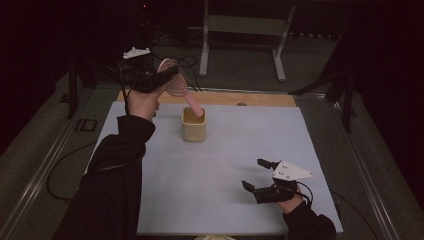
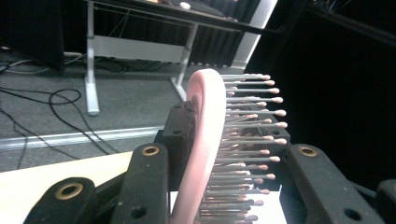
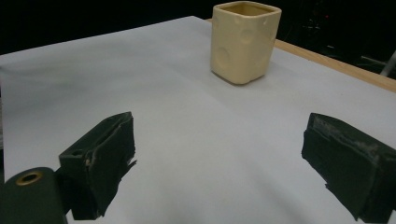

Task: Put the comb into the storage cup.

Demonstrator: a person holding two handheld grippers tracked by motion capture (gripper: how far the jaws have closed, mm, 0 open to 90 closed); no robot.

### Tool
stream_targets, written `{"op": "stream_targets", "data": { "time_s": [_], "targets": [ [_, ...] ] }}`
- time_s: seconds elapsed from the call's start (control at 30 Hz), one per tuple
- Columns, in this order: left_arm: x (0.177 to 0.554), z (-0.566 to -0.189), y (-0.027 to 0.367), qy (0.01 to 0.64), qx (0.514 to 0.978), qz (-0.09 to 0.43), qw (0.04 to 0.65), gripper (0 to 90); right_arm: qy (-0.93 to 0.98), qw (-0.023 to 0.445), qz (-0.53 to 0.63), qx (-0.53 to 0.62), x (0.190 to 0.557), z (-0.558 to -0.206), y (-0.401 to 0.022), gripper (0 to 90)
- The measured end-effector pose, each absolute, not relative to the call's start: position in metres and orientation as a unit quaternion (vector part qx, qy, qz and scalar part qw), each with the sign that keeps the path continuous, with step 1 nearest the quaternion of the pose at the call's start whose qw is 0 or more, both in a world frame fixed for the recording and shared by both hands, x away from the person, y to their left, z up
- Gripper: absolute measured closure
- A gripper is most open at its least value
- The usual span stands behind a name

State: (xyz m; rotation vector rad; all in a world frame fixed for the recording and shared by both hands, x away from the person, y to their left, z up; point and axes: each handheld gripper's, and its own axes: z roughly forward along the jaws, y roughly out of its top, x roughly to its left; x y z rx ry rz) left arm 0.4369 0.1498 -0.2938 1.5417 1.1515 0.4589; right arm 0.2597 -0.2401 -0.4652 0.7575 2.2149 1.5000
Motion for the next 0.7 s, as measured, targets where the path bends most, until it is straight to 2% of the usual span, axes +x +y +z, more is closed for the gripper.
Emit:
{"op": "stream_targets", "data": {
  "time_s": [0.7],
  "targets": [
    [0.449,-0.333,0.142,0.501,0.666,0.182,0.522,65.4,0.779,0.184,0.534,0.273,0.259,-0.464,-0.243,9.2]
  ]
}}
